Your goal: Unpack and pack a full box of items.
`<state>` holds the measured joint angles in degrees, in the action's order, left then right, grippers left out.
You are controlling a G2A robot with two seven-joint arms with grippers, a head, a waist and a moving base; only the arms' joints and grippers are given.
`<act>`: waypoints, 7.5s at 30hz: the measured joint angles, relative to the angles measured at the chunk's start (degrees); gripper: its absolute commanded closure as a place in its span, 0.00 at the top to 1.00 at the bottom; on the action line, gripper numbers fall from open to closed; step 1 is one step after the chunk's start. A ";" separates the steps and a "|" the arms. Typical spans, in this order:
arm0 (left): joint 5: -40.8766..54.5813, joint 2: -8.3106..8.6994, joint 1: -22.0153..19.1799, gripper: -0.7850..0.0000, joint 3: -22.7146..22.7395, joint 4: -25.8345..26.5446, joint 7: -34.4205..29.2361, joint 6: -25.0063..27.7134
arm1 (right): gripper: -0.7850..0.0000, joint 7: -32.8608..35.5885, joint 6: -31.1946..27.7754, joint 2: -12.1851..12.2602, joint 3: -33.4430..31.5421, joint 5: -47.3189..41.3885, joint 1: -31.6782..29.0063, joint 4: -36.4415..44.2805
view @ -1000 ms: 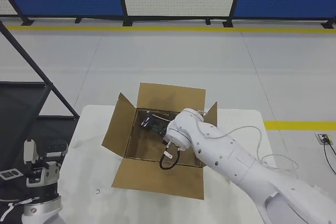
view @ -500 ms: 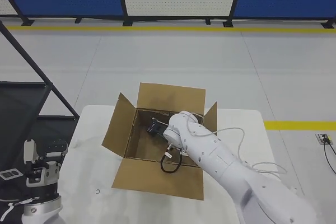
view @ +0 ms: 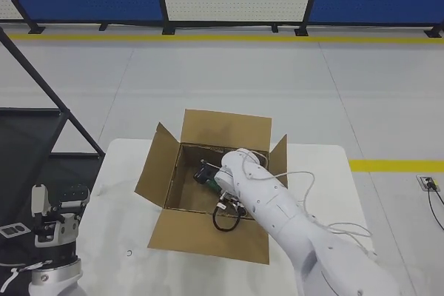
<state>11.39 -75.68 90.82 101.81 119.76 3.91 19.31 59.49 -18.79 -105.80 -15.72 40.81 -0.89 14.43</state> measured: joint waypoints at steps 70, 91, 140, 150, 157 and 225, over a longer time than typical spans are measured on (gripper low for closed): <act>0.00 0.00 0.00 1.00 0.00 0.00 0.00 0.00 | 1.00 -90.02 -32.99 18.57 -10.37 9.47 6.49 -9.56; 0.00 0.00 0.00 1.00 0.00 0.00 0.00 0.00 | 1.00 -90.74 -33.03 18.64 -10.33 9.52 6.47 -9.71; 0.00 0.00 0.00 1.00 0.00 0.00 0.00 0.00 | 1.00 -45.90 -31.88 55.65 -56.10 -5.36 -40.98 74.75; 0.00 0.00 0.00 1.00 0.00 0.00 0.00 0.00 | 1.00 -32.89 -29.50 58.96 -68.99 -18.60 -54.11 71.79; 0.00 0.00 0.00 1.00 0.00 0.00 0.00 0.00 | 1.00 -19.97 -26.85 60.58 -72.42 -24.62 -57.58 71.69; 0.00 0.00 0.00 1.00 0.00 0.00 0.00 0.00 | 0.00 -22.93 0.81 56.62 -60.69 14.54 -57.50 85.41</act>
<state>11.39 -75.68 90.82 101.81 119.76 3.91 19.31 36.56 -17.98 -49.19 -76.41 55.35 -58.39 99.85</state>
